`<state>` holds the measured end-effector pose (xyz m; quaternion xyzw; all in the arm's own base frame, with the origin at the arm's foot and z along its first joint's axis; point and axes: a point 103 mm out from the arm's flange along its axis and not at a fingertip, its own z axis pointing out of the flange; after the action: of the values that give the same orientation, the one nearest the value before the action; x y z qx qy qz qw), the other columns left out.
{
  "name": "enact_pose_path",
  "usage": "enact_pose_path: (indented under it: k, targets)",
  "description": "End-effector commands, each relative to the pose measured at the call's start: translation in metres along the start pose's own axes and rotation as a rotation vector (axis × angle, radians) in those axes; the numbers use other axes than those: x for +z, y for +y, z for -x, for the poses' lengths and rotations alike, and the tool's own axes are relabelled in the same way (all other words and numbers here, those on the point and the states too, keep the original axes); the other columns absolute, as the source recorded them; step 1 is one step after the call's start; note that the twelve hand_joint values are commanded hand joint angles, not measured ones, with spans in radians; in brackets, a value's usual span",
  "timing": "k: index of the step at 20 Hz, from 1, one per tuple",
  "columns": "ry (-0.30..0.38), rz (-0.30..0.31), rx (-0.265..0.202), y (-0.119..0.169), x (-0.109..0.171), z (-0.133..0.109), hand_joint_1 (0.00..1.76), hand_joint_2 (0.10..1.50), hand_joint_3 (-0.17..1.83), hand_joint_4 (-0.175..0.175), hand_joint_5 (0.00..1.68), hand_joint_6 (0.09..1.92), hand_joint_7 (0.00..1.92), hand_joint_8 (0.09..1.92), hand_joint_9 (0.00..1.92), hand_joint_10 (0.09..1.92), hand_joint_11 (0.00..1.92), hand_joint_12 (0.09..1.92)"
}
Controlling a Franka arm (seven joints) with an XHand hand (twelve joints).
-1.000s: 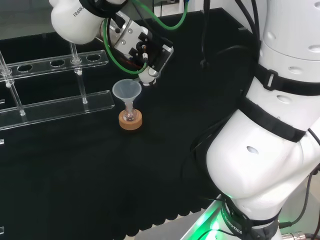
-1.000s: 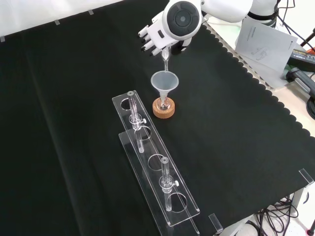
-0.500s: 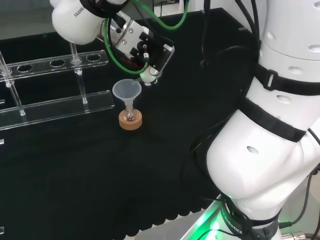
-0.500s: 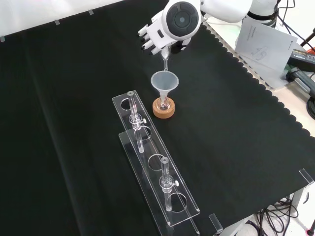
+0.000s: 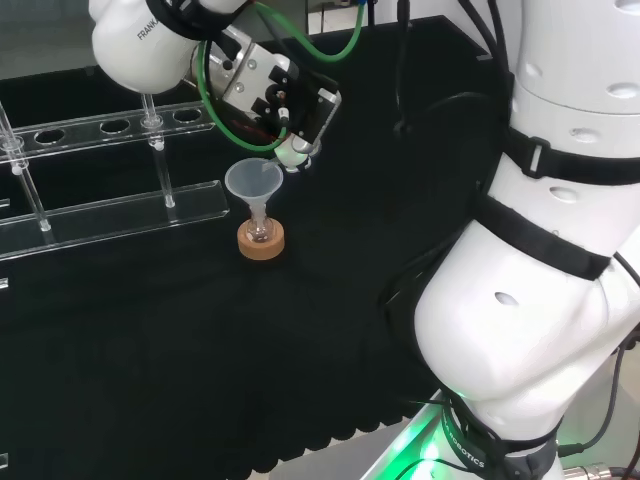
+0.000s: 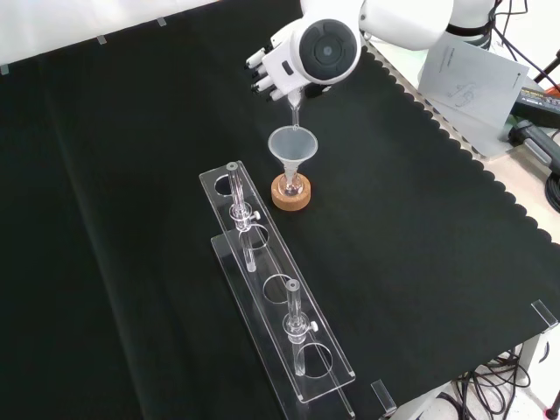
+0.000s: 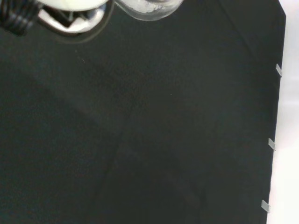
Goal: Pour all the NaCl from the weighing funnel into the round-bottom flask.
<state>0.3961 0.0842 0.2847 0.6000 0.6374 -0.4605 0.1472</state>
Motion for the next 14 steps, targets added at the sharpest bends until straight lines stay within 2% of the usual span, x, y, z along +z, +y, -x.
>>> enact_pose_path:
  k: [1, 14]
  targets:
    - [-0.024, -0.009, 0.012, 0.0004, -0.004, -0.0035, 1.09, 0.72, 0.62, 0.175, 1.17, 0.84, 0.62, 0.67, 0.93, 0.39, 0.67, 1.14]
    - [-0.061, -0.011, 0.031, -0.0008, -0.0054, -0.0019, 1.09, 0.72, 0.62, 0.175, 1.17, 0.85, 0.61, 0.67, 0.92, 0.39, 0.67, 1.14]
